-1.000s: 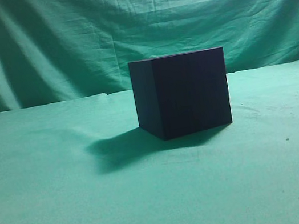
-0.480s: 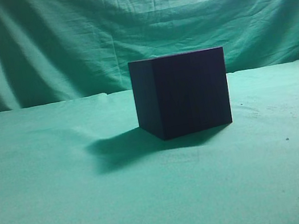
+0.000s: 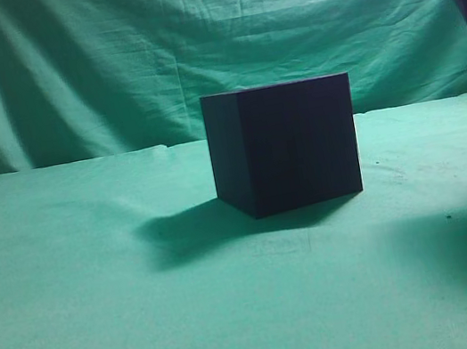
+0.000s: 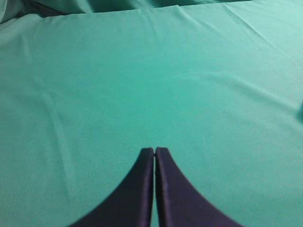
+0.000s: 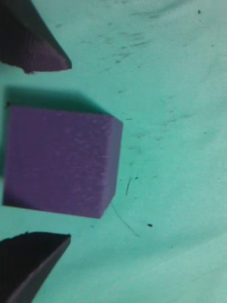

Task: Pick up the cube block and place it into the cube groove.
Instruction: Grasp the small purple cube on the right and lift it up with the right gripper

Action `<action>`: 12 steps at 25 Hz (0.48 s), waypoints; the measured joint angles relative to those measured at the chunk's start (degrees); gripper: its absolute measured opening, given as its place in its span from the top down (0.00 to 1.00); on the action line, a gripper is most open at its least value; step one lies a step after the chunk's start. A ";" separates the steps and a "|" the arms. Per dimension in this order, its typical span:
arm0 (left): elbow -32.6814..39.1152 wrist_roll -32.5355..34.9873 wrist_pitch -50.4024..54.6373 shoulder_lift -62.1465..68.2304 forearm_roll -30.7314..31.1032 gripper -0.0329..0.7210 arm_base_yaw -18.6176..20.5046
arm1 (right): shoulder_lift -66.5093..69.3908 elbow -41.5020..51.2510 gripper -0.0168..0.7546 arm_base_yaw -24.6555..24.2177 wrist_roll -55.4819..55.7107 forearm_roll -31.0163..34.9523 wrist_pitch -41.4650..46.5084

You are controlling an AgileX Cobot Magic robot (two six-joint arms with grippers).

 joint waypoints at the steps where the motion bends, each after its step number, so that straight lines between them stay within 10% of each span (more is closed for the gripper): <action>1: 0.00 0.00 0.00 0.00 0.00 0.96 0.00 | 0.76 0.00 0.21 0.00 0.24 -0.10 -0.93; 12: 0.00 0.00 0.00 0.00 0.00 0.96 0.00 | 4.77 -0.10 0.39 0.00 1.56 -0.66 -4.25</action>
